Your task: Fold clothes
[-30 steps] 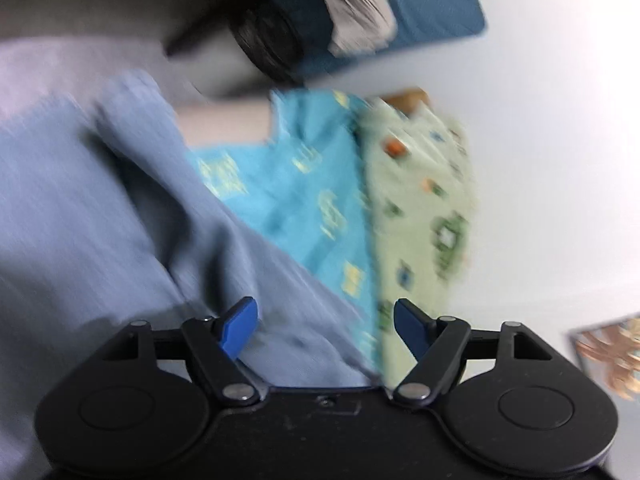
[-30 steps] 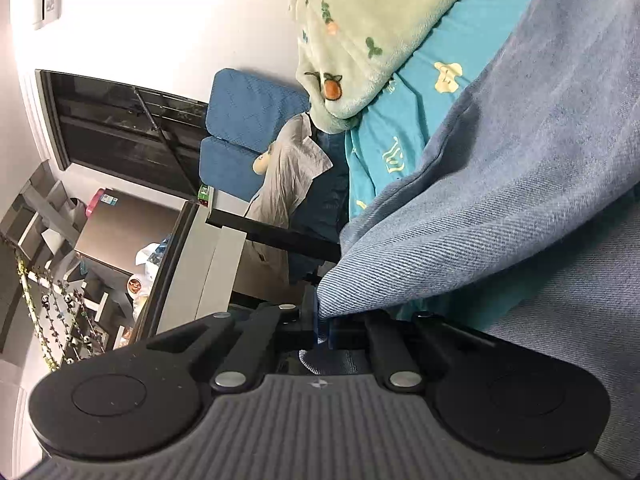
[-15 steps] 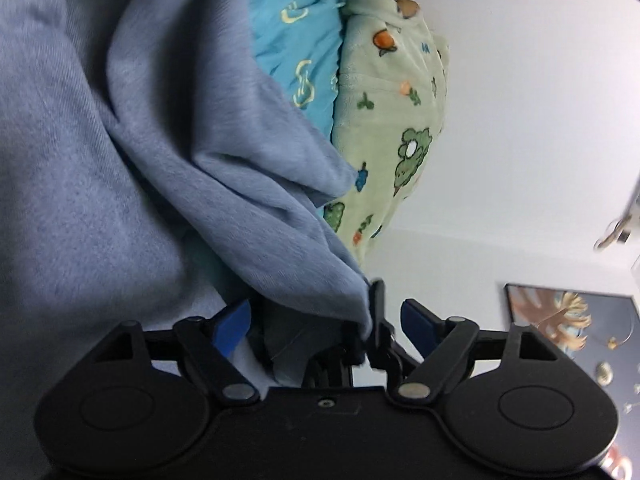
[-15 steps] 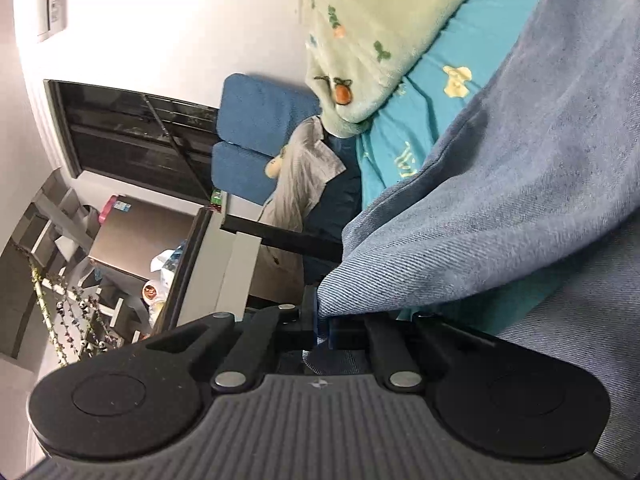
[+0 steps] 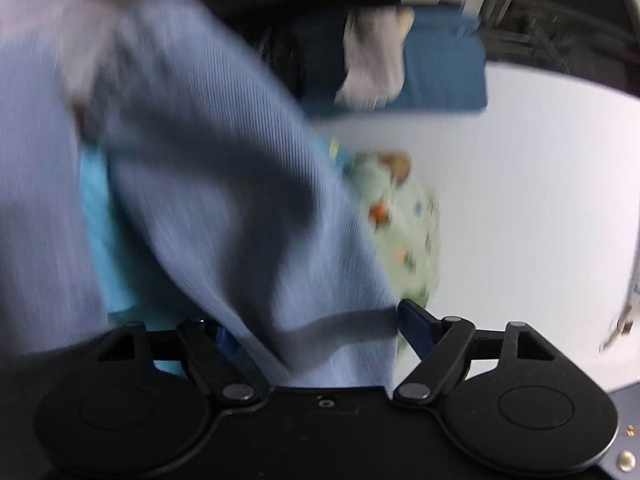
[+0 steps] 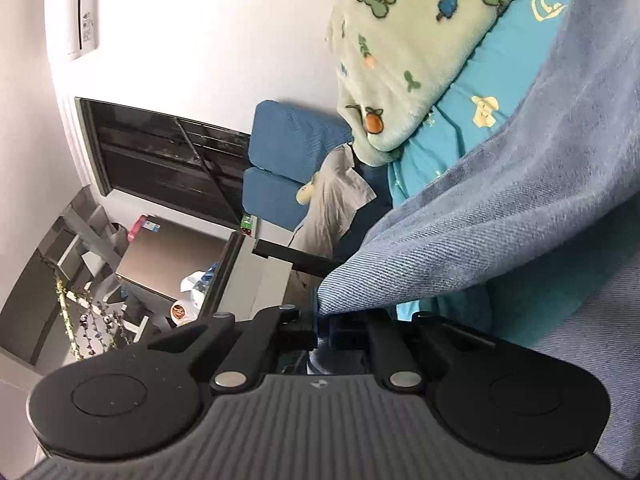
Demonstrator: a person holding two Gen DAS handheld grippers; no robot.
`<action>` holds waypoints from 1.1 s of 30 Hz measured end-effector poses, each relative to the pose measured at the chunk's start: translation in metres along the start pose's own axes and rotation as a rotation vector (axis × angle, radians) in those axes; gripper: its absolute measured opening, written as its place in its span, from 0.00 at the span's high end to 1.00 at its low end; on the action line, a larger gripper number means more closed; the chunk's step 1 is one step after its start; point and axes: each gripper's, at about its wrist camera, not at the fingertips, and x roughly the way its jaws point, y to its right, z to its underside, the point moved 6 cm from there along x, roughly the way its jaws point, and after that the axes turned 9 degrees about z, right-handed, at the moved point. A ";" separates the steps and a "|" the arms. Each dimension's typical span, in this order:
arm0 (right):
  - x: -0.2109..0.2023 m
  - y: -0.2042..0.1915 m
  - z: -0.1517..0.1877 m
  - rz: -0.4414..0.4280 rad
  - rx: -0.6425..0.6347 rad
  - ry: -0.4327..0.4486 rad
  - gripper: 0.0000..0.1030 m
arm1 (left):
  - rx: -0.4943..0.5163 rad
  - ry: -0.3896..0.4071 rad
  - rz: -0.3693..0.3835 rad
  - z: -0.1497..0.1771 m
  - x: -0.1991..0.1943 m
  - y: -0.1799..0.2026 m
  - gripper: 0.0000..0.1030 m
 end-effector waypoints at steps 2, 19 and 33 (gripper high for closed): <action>0.002 0.000 0.004 0.003 -0.011 -0.012 0.95 | 0.027 0.037 0.008 -0.018 -0.001 0.008 0.27; 0.030 0.026 0.054 0.123 -0.128 -0.190 0.95 | 0.502 0.070 0.056 -0.050 0.009 0.095 0.31; 0.035 0.048 0.071 0.224 -0.143 -0.276 0.94 | 0.218 0.049 -0.441 -0.094 0.013 -0.021 0.45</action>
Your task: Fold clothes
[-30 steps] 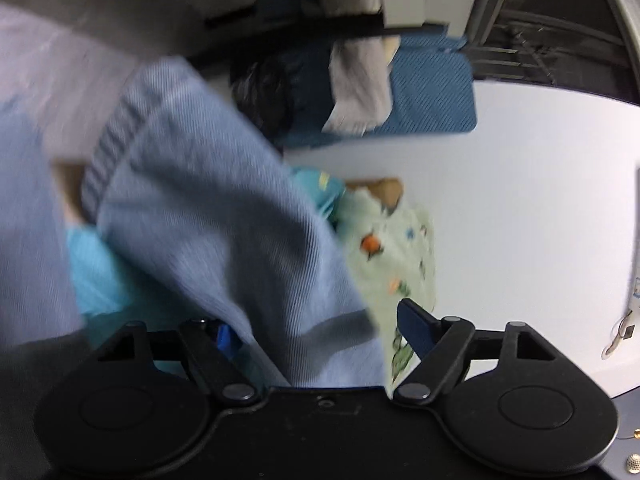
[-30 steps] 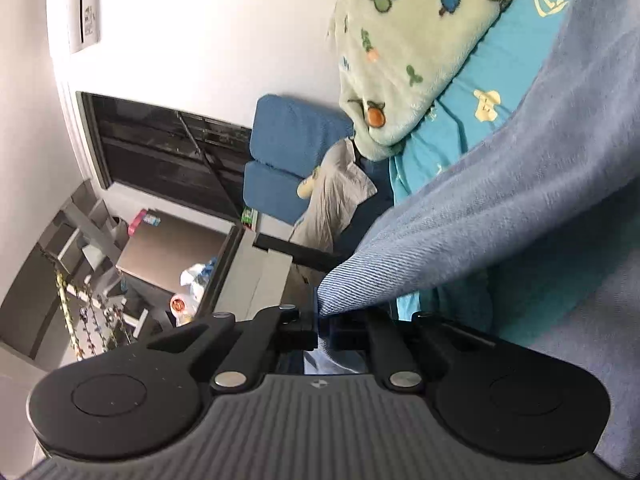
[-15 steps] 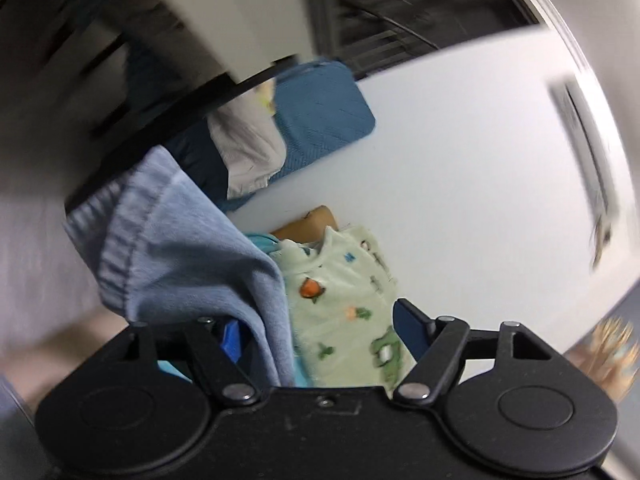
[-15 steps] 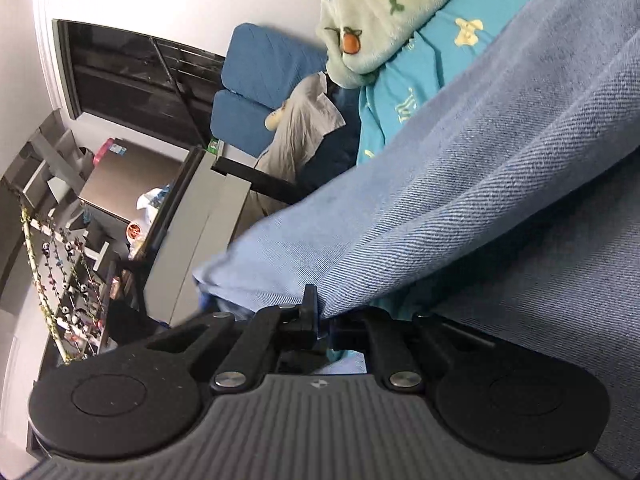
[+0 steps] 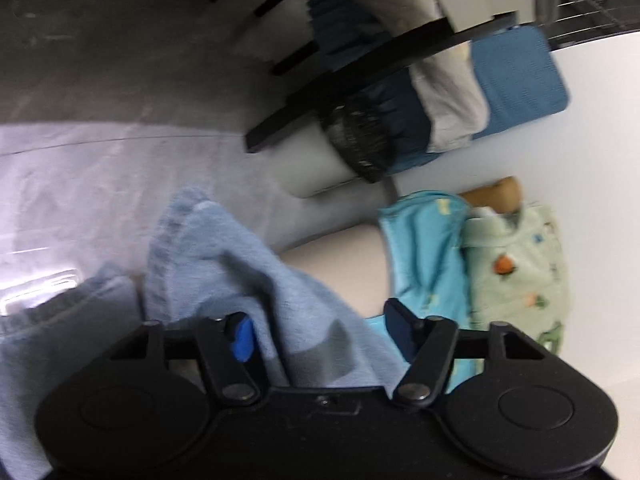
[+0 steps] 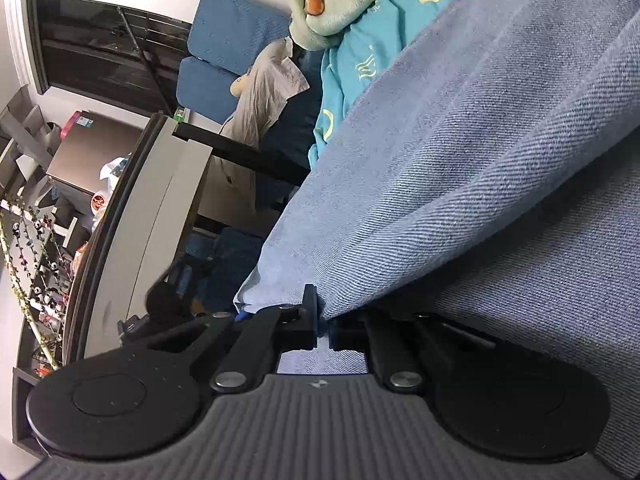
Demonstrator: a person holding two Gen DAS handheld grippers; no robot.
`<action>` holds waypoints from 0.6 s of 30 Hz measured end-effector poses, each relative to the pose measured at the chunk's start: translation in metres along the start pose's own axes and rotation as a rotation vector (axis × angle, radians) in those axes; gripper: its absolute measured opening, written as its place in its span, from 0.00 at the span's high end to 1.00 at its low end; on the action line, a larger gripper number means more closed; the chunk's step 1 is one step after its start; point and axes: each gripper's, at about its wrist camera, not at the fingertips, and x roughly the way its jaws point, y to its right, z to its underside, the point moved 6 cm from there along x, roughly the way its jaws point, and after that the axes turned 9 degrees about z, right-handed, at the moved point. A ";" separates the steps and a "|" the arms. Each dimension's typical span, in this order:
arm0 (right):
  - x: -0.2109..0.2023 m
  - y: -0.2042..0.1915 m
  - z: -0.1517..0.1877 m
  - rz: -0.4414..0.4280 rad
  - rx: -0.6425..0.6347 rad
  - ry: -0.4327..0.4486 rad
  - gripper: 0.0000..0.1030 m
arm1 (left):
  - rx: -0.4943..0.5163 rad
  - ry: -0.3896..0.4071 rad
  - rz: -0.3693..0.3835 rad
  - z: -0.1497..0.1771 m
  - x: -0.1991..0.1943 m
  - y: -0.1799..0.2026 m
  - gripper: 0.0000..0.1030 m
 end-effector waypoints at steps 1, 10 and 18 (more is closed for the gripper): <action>0.000 0.000 0.000 0.002 0.000 -0.001 0.94 | -0.011 0.000 -0.018 0.000 0.000 -0.004 0.45; 0.001 0.003 0.002 0.033 -0.011 -0.013 0.90 | -0.095 0.014 -0.038 0.005 -0.010 -0.027 0.90; -0.016 -0.011 -0.003 0.182 -0.162 0.035 0.73 | -0.061 0.048 -0.008 0.005 -0.026 -0.021 0.91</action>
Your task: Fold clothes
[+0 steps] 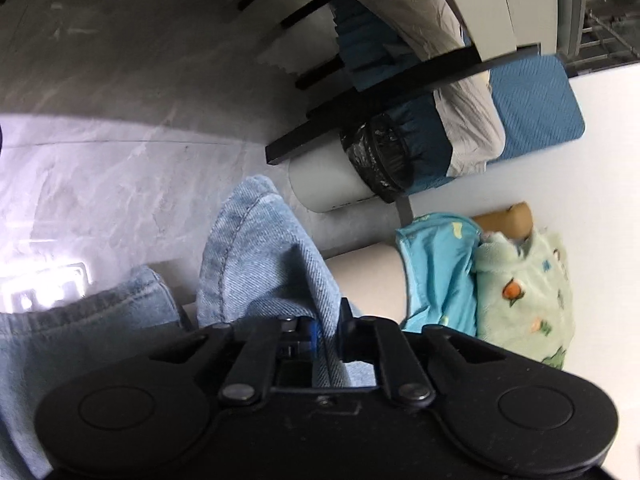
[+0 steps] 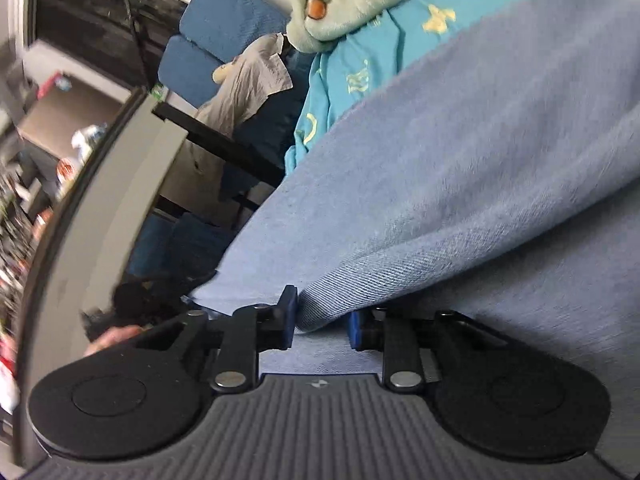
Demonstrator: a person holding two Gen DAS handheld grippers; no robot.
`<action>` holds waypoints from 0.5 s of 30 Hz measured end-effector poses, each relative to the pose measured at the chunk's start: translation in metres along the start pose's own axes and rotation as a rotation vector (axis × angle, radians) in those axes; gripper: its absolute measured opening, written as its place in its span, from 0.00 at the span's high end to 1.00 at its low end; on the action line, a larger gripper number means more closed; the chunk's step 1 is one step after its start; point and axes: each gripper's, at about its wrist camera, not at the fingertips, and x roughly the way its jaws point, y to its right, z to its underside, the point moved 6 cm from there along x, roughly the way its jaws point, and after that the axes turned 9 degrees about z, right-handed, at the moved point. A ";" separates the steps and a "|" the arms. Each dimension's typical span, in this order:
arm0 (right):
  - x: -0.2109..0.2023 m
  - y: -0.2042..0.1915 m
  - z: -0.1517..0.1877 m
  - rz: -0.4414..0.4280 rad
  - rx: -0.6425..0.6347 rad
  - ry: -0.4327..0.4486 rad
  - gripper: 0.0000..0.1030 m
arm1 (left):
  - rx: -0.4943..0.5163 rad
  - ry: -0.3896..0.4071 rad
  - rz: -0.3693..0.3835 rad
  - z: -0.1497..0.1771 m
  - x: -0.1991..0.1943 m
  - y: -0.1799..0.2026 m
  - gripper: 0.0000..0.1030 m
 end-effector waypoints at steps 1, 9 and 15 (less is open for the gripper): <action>-0.004 -0.001 0.000 0.028 -0.029 0.009 0.71 | 0.000 -0.006 -0.009 0.001 0.001 -0.001 0.88; -0.067 -0.001 -0.016 0.163 -0.161 0.101 0.71 | -0.164 -0.054 -0.053 0.019 -0.032 -0.022 0.49; -0.119 0.010 -0.021 0.194 -0.131 0.142 0.71 | -0.134 -0.124 -0.024 0.031 -0.067 -0.012 0.40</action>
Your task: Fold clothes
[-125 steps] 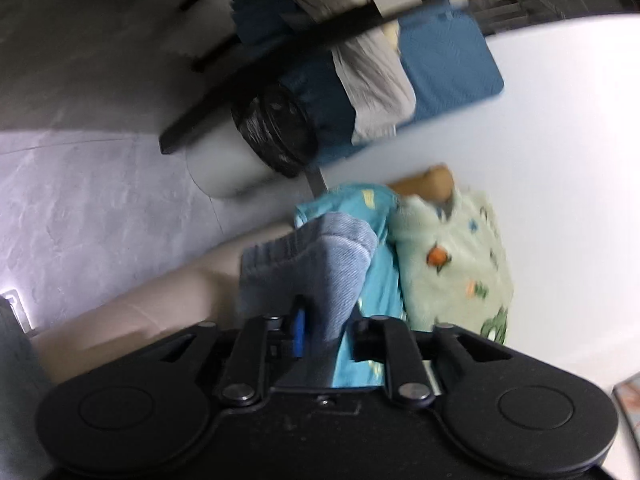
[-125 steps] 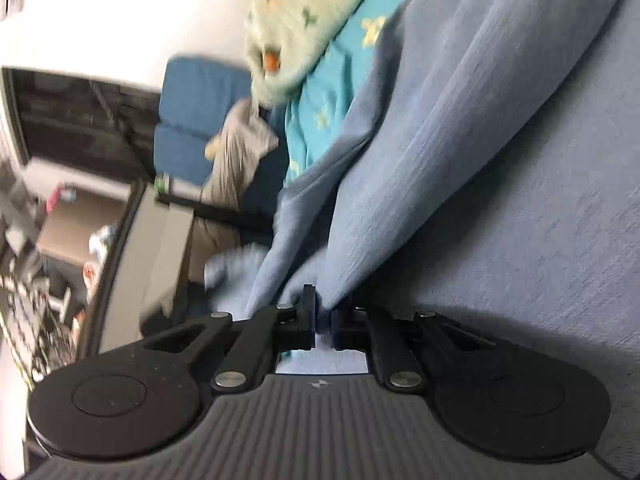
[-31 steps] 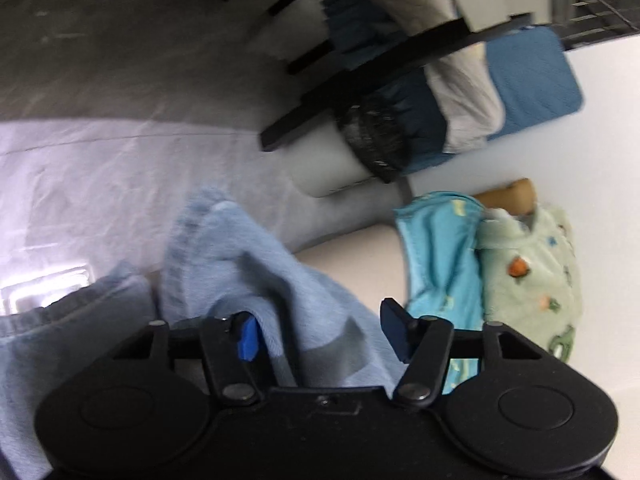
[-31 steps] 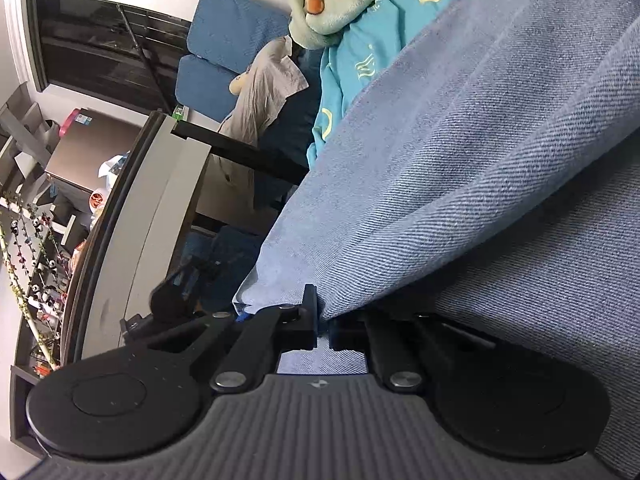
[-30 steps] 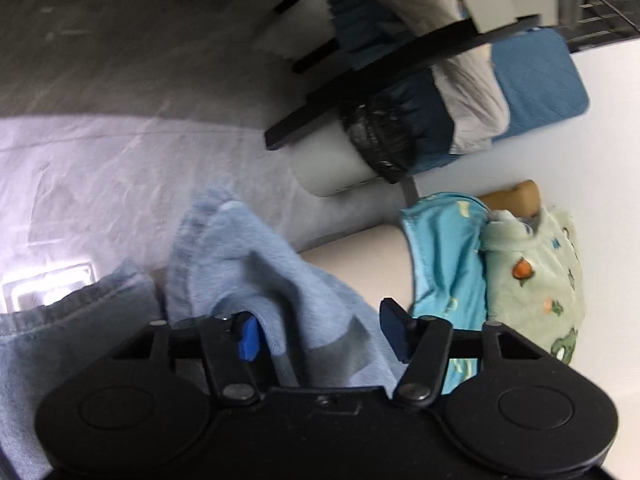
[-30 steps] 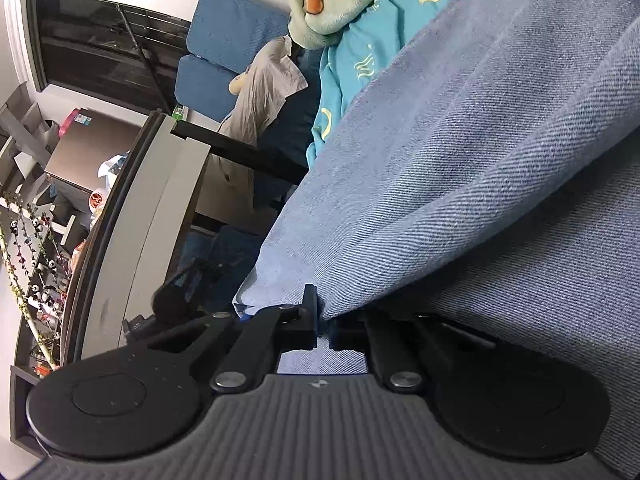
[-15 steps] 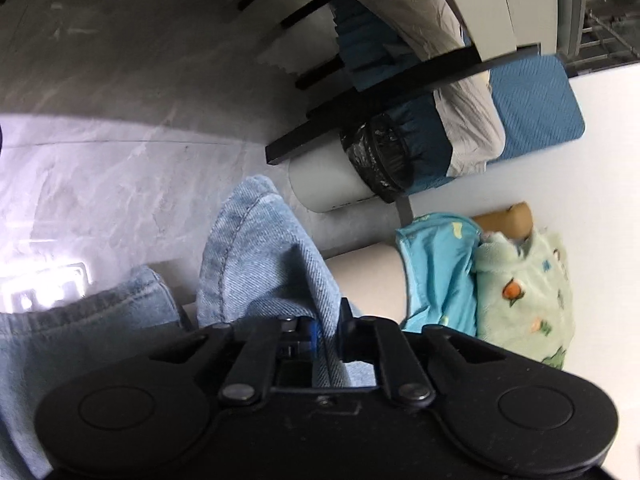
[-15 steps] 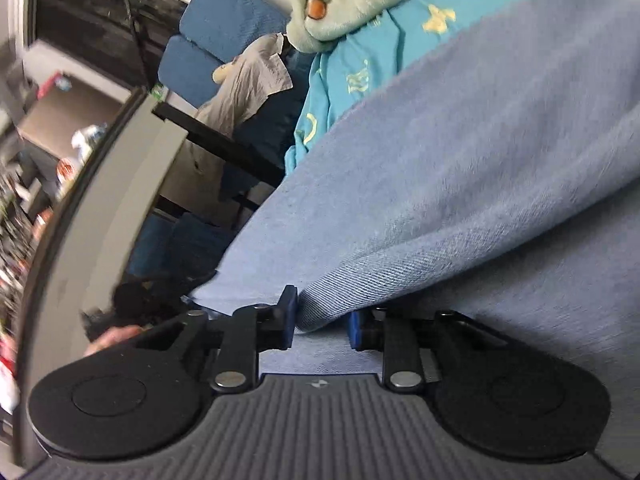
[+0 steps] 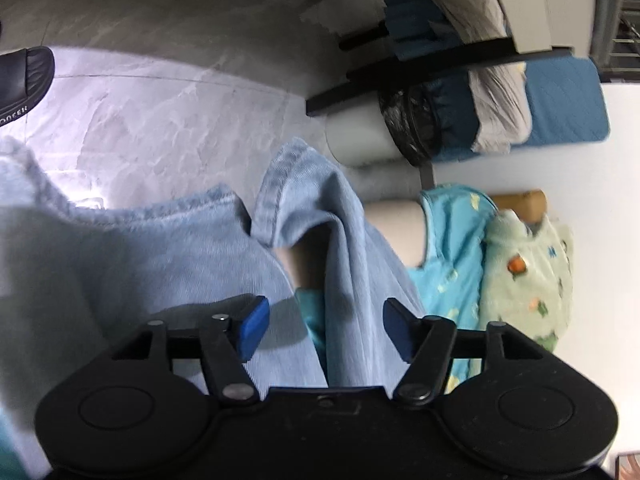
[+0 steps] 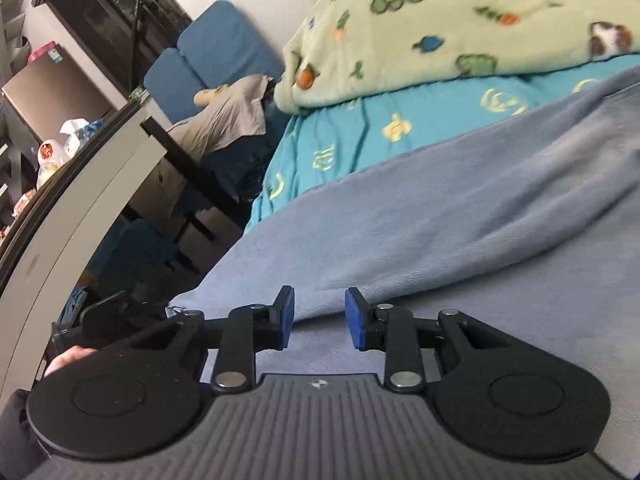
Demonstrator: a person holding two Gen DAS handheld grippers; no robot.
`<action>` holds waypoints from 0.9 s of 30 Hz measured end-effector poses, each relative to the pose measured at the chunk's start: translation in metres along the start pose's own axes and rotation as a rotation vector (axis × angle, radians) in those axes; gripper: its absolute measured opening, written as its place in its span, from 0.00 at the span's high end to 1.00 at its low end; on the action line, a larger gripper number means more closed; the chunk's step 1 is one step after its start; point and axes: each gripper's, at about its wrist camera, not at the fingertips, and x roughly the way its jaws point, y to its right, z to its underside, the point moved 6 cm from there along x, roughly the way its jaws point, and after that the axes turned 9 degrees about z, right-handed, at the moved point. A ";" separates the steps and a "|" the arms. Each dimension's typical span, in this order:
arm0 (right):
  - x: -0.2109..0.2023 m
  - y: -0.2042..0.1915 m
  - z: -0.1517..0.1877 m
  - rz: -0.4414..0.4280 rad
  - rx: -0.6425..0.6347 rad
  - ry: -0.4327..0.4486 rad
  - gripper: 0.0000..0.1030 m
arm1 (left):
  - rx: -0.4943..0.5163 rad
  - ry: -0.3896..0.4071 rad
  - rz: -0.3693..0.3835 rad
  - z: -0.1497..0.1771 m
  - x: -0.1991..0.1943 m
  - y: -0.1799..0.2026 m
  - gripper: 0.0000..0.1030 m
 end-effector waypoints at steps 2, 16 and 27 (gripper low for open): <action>-0.016 0.010 -0.001 0.013 0.030 0.011 0.71 | -0.001 -0.005 0.014 0.000 -0.015 0.002 0.40; -0.160 0.098 -0.021 0.193 0.086 0.139 0.64 | -0.110 0.002 0.096 -0.059 -0.143 -0.036 0.32; -0.230 0.215 -0.009 0.342 0.377 0.241 0.57 | -0.223 -0.134 0.021 -0.065 -0.145 -0.121 0.31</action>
